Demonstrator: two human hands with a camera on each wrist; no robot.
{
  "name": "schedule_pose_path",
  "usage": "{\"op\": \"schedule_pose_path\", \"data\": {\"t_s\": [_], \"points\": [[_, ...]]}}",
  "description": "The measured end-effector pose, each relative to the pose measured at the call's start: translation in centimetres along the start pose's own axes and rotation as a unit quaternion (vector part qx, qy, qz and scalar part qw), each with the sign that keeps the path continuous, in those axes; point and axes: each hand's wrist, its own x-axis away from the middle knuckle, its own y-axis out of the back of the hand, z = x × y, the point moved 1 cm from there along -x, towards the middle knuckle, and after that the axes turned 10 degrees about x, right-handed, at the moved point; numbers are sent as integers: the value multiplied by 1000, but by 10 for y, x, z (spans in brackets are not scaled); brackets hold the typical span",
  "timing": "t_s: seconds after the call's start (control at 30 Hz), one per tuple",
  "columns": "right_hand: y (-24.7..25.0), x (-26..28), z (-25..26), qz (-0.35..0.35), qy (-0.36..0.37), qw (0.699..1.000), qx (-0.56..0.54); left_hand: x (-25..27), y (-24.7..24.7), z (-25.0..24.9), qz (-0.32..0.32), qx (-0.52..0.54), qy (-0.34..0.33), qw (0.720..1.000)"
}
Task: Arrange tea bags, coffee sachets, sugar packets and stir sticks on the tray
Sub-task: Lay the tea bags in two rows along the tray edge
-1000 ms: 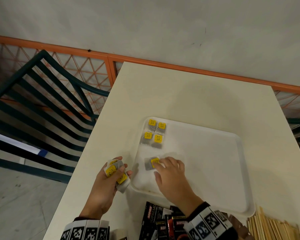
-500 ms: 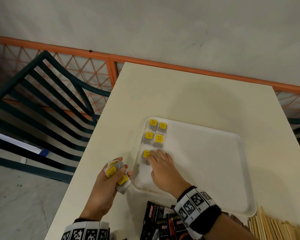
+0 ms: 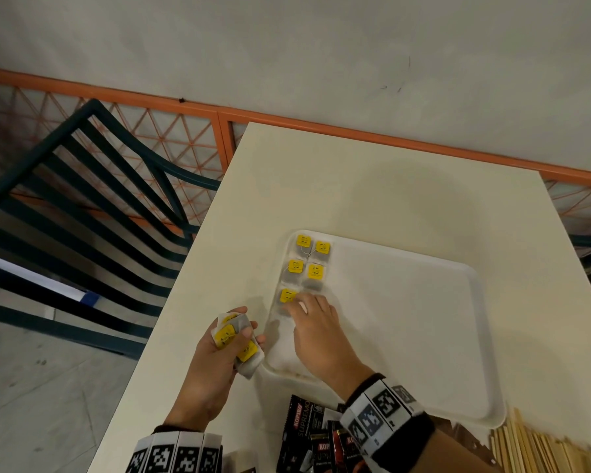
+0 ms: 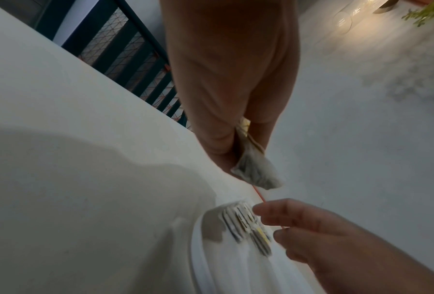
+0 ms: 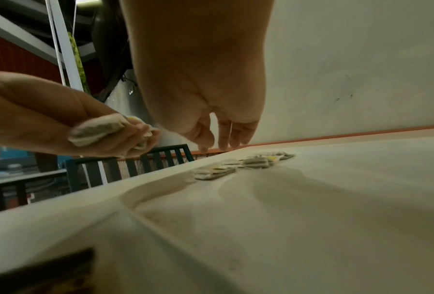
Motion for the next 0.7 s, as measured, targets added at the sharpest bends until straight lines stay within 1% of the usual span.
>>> {"op": "schedule_pose_path", "data": {"t_s": [0.03, 0.07, 0.1, 0.17, 0.23, 0.37, 0.47, 0.57, 0.7], "points": [[2, 4, 4, -2, -8, 999, -51, 1, -2, -1, 1, 0, -6, 1000], [5, 8, 7, 15, -21, 994, -111, 1, -2, -1, 3, 1, -14, 1000], [7, 13, 9, 31, -36, 982, -181, 0, -3, -1, -4, 4, -16, 1000], [9, 20, 15, 75, -57, 949, -301, -2, -3, 1, -13, 1, -24, 1000], [5, 25, 20, 100, -81, 923, -363, -3, -2, 3, -18, 5, -24, 1000], [-1, 27, 21, 109, -150, 875, -446, -4, -4, 7, -38, 6, -31, 999], [1, 28, 21, 129, -171, 841, -497, -5, -6, 12, -36, 8, -30, 999], [5, 28, 19, 126, -183, 819, -529, -5, -9, 12, -34, 1, -23, 999], [4, 30, 9, 92, -211, 795, -562, -4, -6, 7, -44, -8, -23, 999]]}}
